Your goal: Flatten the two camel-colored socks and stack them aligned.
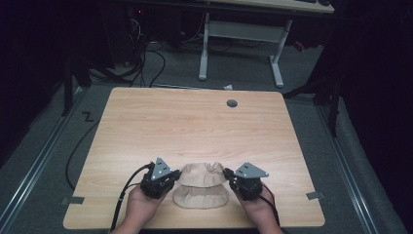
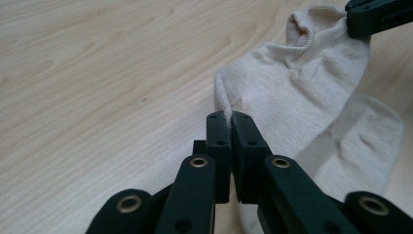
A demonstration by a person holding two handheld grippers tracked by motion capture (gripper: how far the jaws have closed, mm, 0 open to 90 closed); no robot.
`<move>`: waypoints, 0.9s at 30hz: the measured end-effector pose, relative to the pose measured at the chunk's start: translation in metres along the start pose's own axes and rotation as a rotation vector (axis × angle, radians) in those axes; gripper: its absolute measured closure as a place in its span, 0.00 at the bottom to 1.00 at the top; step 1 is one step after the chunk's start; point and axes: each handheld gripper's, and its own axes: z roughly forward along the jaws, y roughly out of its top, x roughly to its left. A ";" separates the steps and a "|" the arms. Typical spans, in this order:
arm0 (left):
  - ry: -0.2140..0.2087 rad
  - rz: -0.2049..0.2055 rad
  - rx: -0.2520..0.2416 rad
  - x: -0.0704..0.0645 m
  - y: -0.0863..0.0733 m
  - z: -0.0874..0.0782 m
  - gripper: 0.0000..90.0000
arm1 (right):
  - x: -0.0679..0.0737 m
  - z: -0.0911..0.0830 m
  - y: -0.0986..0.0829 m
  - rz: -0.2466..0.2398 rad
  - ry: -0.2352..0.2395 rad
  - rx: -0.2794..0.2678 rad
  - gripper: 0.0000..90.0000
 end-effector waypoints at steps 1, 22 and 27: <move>-0.004 0.001 0.001 -0.002 -0.001 -0.001 0.96 | 0.002 -0.003 -0.002 -0.004 0.001 0.003 0.94; -0.055 -0.007 0.079 -0.019 -0.027 -0.018 0.96 | 0.024 -0.018 -0.027 -0.034 0.068 0.084 0.94; -0.063 0.007 0.120 -0.022 -0.031 -0.010 0.96 | 0.023 -0.013 -0.032 -0.028 0.070 0.130 0.94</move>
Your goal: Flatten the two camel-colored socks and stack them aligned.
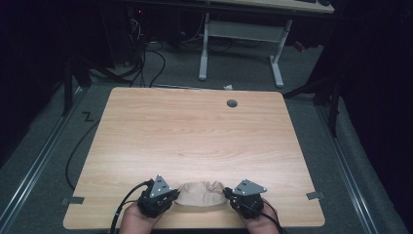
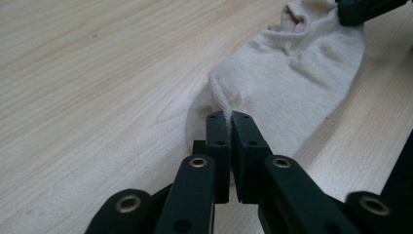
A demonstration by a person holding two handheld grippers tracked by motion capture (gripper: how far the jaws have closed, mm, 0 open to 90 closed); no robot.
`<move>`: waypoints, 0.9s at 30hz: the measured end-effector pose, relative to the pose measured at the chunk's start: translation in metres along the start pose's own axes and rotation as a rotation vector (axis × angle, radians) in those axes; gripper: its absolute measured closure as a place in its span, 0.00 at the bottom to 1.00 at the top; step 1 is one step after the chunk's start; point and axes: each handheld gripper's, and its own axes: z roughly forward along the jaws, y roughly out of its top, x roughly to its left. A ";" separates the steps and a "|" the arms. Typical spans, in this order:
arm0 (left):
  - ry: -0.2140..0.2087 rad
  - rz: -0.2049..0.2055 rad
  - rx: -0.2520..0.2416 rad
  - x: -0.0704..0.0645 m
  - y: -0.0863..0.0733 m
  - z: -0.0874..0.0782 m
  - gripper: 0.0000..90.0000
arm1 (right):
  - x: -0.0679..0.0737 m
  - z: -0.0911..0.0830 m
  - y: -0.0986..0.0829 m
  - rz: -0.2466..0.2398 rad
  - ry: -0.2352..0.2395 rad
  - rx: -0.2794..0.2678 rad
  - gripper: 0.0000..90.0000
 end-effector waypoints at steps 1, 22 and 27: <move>-0.001 0.000 0.006 -0.001 -0.001 0.001 0.96 | 0.000 0.001 0.000 -0.002 0.001 0.003 0.94; 0.058 -0.013 -0.028 0.010 0.001 -0.002 0.72 | -0.008 0.001 0.002 0.028 0.005 -0.025 0.77; 0.087 -0.034 -0.057 0.024 0.002 -0.007 0.72 | -0.020 -0.003 0.003 0.053 -0.015 -0.055 0.76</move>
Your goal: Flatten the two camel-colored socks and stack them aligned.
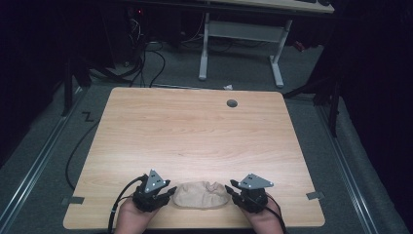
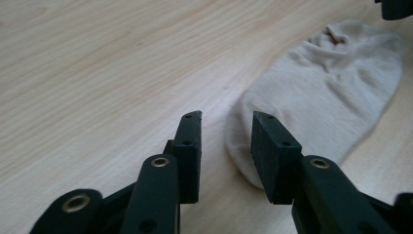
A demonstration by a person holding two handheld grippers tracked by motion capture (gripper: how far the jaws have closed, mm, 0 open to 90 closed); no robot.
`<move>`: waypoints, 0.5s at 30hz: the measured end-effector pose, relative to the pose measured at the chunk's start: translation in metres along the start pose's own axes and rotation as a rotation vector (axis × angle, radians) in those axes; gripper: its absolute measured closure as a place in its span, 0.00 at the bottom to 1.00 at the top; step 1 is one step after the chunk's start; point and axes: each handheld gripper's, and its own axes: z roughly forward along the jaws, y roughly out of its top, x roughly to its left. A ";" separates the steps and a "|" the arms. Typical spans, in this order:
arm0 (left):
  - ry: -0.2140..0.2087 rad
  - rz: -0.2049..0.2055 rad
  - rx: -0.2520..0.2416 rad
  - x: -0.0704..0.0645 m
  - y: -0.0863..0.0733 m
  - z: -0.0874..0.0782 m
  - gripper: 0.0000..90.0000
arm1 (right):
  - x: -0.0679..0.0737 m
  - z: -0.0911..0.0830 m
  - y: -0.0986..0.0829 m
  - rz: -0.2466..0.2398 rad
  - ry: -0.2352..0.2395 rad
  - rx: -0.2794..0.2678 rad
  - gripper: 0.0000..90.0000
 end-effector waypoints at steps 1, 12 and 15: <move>0.005 -0.005 -0.005 0.004 0.000 -0.001 0.71 | -0.003 0.000 0.000 0.008 -0.006 -0.007 0.76; 0.125 -0.093 -0.067 0.070 -0.009 -0.015 0.69 | -0.051 0.001 -0.001 0.112 -0.120 -0.061 0.71; 0.181 -0.143 -0.063 0.094 -0.017 -0.019 0.66 | -0.070 0.002 -0.008 0.136 -0.186 -0.080 0.67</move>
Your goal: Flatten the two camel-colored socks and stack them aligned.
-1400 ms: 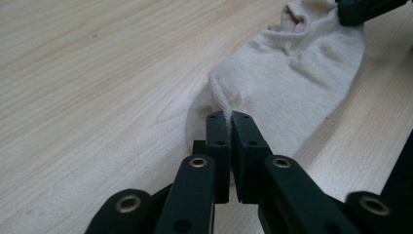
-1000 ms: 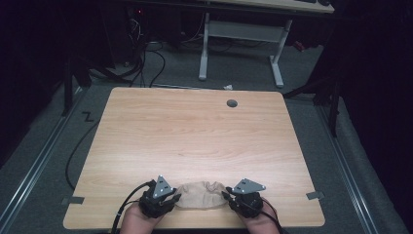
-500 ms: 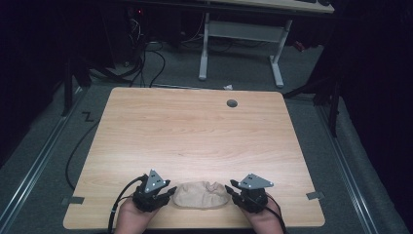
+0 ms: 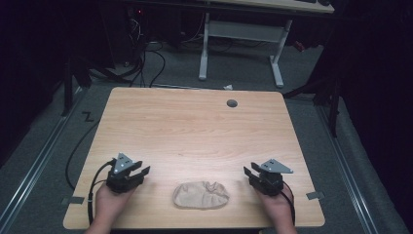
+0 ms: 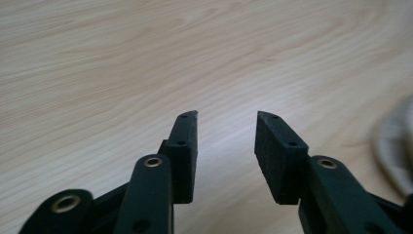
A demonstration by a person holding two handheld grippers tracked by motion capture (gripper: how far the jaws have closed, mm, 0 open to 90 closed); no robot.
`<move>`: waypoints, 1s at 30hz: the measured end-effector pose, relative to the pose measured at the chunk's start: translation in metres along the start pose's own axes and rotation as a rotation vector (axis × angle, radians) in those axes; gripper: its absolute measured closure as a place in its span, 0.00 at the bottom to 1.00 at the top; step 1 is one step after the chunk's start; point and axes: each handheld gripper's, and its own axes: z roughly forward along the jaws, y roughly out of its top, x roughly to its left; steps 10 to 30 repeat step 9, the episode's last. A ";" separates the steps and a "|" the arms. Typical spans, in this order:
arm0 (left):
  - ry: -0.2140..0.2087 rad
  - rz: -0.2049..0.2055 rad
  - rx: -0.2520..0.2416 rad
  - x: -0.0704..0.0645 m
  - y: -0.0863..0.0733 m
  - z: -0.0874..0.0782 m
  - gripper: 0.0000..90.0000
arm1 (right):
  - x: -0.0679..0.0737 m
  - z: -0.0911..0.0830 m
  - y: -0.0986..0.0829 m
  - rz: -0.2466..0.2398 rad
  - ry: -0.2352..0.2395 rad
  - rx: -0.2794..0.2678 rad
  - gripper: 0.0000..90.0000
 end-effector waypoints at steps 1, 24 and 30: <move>0.017 -0.031 0.004 0.009 -0.003 0.000 0.64 | -0.006 0.000 -0.003 0.011 -0.024 -0.008 0.67; 0.013 -0.051 0.009 0.010 -0.007 -0.005 0.63 | -0.014 0.004 -0.011 0.025 -0.048 0.022 0.66; 0.013 -0.051 0.009 0.010 -0.007 -0.005 0.63 | -0.014 0.004 -0.011 0.025 -0.048 0.022 0.66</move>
